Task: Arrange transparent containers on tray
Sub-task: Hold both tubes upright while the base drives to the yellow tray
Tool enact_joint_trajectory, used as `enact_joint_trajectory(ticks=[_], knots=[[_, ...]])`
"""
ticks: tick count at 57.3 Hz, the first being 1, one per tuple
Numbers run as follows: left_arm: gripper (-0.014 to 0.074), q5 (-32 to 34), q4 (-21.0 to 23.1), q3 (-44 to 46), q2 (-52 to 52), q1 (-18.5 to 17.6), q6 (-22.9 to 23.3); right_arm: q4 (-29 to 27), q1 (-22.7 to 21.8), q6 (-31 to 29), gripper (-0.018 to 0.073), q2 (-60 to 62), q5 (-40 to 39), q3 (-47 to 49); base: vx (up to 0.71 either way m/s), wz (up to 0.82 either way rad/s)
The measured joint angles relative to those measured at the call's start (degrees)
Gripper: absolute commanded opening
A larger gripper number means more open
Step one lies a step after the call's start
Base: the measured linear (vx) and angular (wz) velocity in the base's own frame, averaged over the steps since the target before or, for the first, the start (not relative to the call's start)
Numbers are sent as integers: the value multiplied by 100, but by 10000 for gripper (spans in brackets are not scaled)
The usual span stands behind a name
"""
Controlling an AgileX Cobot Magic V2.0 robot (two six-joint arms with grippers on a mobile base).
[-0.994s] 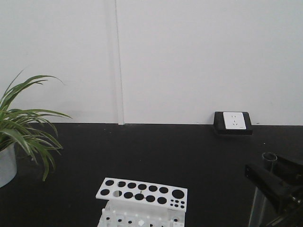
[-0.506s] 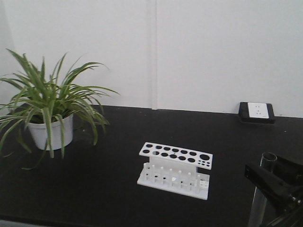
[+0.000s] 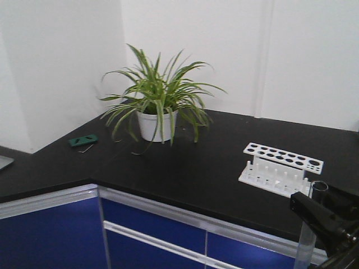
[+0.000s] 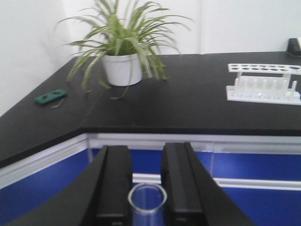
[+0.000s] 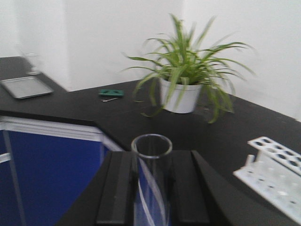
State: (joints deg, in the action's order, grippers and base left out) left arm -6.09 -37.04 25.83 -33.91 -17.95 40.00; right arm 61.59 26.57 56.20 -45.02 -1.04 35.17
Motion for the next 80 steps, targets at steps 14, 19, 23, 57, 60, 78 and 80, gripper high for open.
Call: enact_joint_trajectory(ticks=[14, 19, 23, 57, 60, 78, 80], knots=[[-6, 0, 0, 0, 0, 0, 0, 0, 0, 0, -13, 0, 0, 0, -37, 55], [-6, 0, 0, 0, 0, 0, 0, 0, 0, 0, -13, 0, 0, 0, -36, 57], [-6, 0, 0, 0, 0, 0, 0, 0, 0, 0, -13, 0, 0, 0, -36, 55], [-6, 0, 0, 0, 0, 0, 0, 0, 0, 0, -13, 0, 10, 0, -32, 47], [-6, 0, 0, 0, 0, 0, 0, 0, 0, 0, -13, 0, 14, 0, -26, 55], [-6, 0, 0, 0, 0, 0, 0, 0, 0, 0, -13, 0, 35, 0, -21, 67], [-6, 0, 0, 0, 0, 0, 0, 0, 0, 0, -13, 0, 35, 0, -16, 76]])
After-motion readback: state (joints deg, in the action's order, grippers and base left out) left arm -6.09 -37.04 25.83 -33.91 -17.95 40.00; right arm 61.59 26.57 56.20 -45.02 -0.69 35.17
